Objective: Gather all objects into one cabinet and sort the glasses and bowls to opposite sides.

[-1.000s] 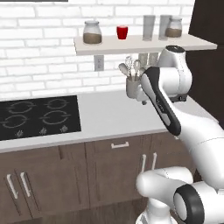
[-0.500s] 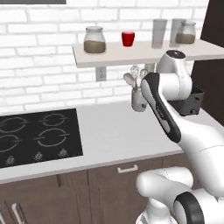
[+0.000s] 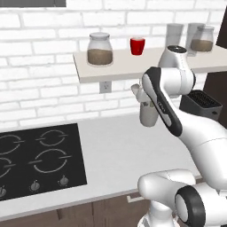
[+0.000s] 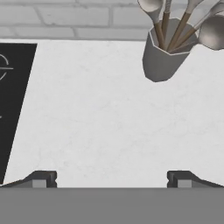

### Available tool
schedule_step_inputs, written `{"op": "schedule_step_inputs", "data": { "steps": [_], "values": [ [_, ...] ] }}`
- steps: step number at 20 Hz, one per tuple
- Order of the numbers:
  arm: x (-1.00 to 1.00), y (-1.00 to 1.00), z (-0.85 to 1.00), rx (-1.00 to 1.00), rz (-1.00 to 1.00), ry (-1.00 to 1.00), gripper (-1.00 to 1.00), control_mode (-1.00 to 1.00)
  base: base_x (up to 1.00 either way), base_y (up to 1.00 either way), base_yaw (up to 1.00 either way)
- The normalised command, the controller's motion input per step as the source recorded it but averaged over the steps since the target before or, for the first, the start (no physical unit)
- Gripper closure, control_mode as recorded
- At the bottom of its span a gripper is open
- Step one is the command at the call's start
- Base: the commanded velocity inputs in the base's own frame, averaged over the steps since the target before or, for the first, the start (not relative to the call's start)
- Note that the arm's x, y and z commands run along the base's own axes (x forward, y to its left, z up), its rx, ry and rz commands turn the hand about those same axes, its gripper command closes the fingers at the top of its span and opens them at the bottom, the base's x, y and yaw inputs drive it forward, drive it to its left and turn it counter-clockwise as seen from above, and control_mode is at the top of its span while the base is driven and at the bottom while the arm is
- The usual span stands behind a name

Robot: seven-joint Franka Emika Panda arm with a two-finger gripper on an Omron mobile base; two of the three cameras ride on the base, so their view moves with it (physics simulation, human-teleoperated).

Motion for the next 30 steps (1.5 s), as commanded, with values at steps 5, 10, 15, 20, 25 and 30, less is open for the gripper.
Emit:
{"op": "schedule_step_inputs", "data": {
  "steps": [5,10,15,20,25,30],
  "values": [
    [0.00,0.00,0.00,0.00,0.00,0.00,-1.00,1.00,0.79,-0.01,-0.06],
    [0.00,0.00,0.00,0.00,0.00,0.00,-1.00,1.00,0.75,0.00,-0.06],
    [0.06,0.00,0.00,0.00,-0.01,0.00,-1.00,-1.00,0.36,0.00,-0.03],
    [0.11,0.00,0.00,0.00,-0.03,-0.02,-1.00,-1.00,0.00,0.00,0.00],
    [-0.03,0.00,0.05,0.00,-0.02,-0.08,-1.00,-1.00,0.00,0.00,0.00],
    [-0.38,-0.07,0.19,0.02,-0.01,-0.13,-1.00,-1.00,0.00,0.00,0.00]
  ]
}}
